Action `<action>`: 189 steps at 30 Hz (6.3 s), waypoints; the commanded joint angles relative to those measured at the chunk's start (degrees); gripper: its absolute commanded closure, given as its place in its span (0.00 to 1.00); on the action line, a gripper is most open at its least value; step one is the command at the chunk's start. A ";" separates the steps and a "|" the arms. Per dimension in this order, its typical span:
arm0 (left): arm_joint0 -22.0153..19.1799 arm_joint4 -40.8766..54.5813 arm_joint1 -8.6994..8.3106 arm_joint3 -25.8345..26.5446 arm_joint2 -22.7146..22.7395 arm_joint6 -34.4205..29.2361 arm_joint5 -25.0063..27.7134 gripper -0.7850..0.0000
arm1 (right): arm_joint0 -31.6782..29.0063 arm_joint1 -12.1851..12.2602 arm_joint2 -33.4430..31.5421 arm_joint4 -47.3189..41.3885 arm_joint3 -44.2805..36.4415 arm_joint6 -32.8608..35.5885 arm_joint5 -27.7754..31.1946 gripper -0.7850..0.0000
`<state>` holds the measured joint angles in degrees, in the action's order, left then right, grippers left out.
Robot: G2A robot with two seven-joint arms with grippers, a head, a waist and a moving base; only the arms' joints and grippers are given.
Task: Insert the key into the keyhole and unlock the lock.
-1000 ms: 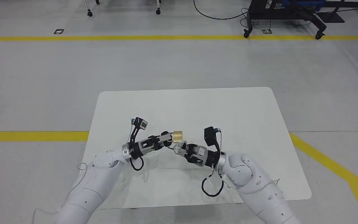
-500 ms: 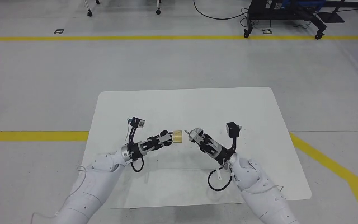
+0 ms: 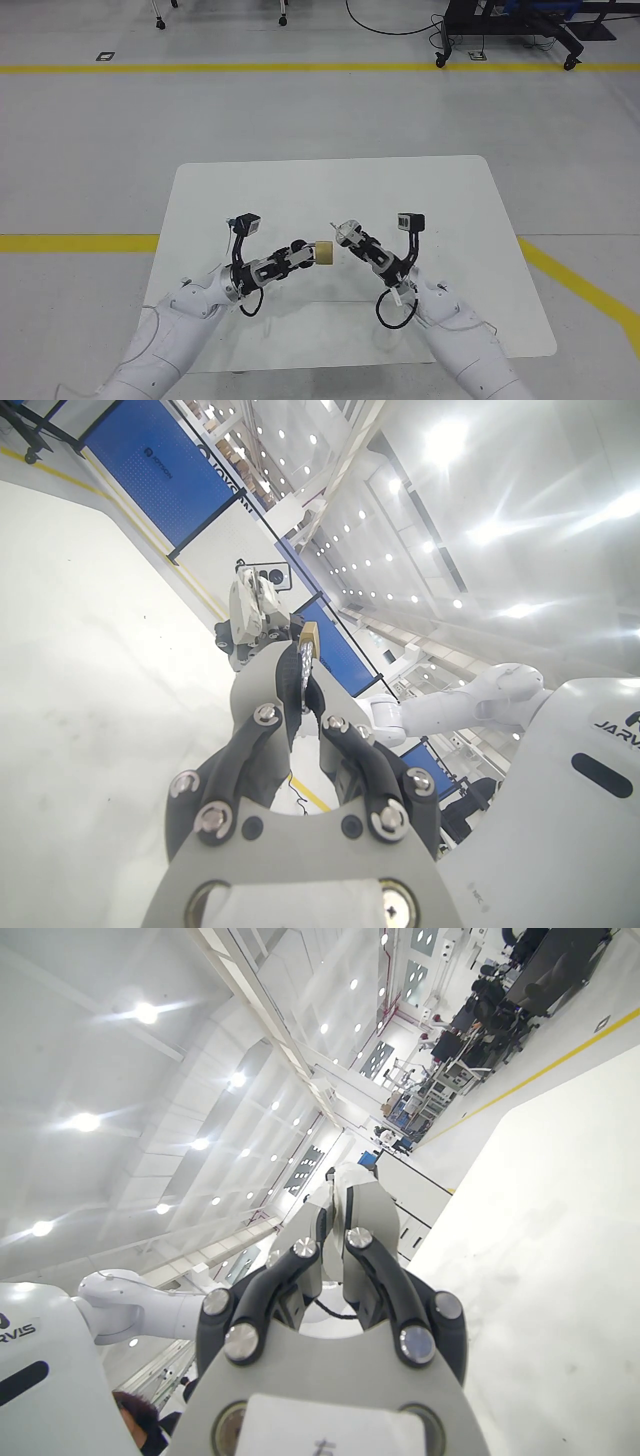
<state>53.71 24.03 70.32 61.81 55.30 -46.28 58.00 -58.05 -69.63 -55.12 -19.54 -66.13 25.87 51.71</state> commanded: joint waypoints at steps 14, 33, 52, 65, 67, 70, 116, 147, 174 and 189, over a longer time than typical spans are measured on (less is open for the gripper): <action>0.89 -7.59 0.31 -0.68 3.03 3.67 0.00 1.00 | -0.17 -0.19 0.93 -13.01 -1.53 15.45 -3.38 1.00; 3.44 -10.86 -0.08 4.09 6.18 4.22 0.00 1.00 | 0.22 -1.26 -0.99 -10.98 0.39 10.15 -5.14 1.00; 2.52 -21.94 0.76 1.90 6.27 10.32 0.00 1.00 | 1.67 -3.21 2.58 -13.30 -0.49 18.76 -6.56 1.00; 0.09 -3.09 0.81 -3.02 3.04 1.93 -1.92 1.00 | -1.78 -2.47 -2.42 1.82 -6.66 11.10 -0.51 1.00; -0.55 0.98 0.67 -4.28 3.22 -0.41 -3.01 1.00 | -3.72 -1.85 -5.39 9.51 -9.31 7.88 -0.18 1.00; -1.59 5.03 0.47 -5.06 3.33 -3.71 -3.71 1.00 | -7.16 -1.26 -8.82 23.16 -15.02 2.44 -2.59 1.00; 5.51 -39.09 -1.38 11.38 9.91 24.72 -16.30 1.00 | -20.00 -1.50 -8.29 73.58 -37.22 -16.52 -29.19 1.00; 9.01 -48.10 -1.71 16.88 11.29 29.69 -19.88 1.00 | -20.34 -1.87 -6.38 77.00 -38.84 -13.83 -35.31 1.00; 11.18 -36.76 -1.93 19.05 12.17 21.02 -24.77 1.00 | -21.70 -2.28 -6.16 80.05 -39.35 -18.94 -38.48 1.00; 3.44 3.58 -1.17 3.63 10.88 -6.64 -24.11 1.00 | -23.70 -1.87 -10.00 70.39 -37.89 -26.12 -28.42 1.00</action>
<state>57.16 27.66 69.15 65.46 66.18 -52.92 33.90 -81.77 -71.50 -65.15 50.22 -103.99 -0.29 23.62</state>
